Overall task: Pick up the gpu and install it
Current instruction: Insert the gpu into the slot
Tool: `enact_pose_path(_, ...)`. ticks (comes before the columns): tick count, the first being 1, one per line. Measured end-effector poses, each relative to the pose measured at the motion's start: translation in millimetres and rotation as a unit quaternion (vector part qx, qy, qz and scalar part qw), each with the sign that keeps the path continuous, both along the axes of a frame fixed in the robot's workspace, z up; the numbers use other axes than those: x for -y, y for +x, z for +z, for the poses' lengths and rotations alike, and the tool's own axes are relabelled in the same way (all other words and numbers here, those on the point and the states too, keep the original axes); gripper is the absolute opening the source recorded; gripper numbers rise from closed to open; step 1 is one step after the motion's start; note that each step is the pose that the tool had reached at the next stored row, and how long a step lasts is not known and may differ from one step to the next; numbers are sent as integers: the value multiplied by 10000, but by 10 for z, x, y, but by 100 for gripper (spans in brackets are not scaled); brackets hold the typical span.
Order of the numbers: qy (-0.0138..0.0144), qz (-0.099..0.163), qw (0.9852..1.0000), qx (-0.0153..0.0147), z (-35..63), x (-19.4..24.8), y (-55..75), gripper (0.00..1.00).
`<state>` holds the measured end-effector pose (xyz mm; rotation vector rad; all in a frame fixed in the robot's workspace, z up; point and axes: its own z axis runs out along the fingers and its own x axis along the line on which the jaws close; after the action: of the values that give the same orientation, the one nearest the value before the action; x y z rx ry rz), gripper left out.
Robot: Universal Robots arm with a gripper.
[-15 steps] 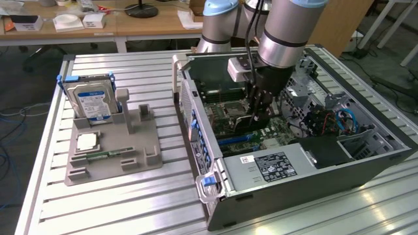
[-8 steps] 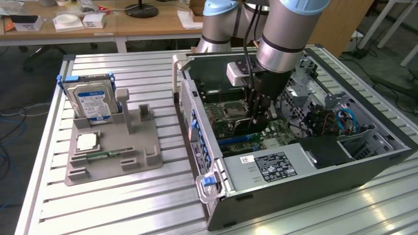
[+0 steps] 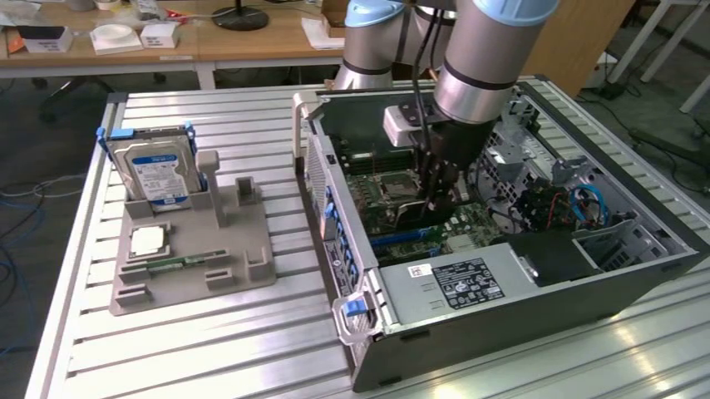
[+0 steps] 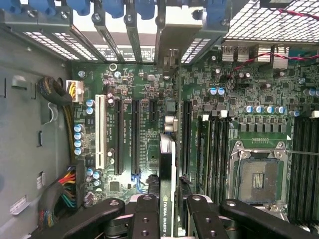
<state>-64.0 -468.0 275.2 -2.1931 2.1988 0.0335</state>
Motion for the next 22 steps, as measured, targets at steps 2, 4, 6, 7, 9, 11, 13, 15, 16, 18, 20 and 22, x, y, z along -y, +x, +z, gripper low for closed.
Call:
enact_pose_path(2, -1, 0, 10000, 0, 0, 0, -6, 26)
enact_pose_path(4, -1, 0, 10000, 0, -1, 0, -14, 26)
enact_pose_path(6, 0, 0, 10000, 0, -3, 0, -21, 26)
enact_pose_path(7, -1, 1, 10000, 0, -4, 1, -24, 26)
enact_pose_path(9, -1, 0, 10000, 0, -5, 0, -32, 26)
enact_pose_path(11, -1, 0, 10000, 0, -7, 1, -39, 26)
enact_pose_path(13, -1, 0, 10000, 0, -9, 1, -45, 26)
enact_pose_path(15, -1, 1, 10000, 0, -10, 1, -50, 26)
enact_pose_path(16, -1, 1, 10000, 0, -10, 1, -51, 26)
enact_pose_path(18, -1, 1, 10000, 0, -11, 1, -53, 26)
enact_pose_path(20, -1, 1, 10000, 0, -13, 1, -55, 26)
enact_pose_path(22, 0, 0, 10000, 0, -20, 0, -57, 26)
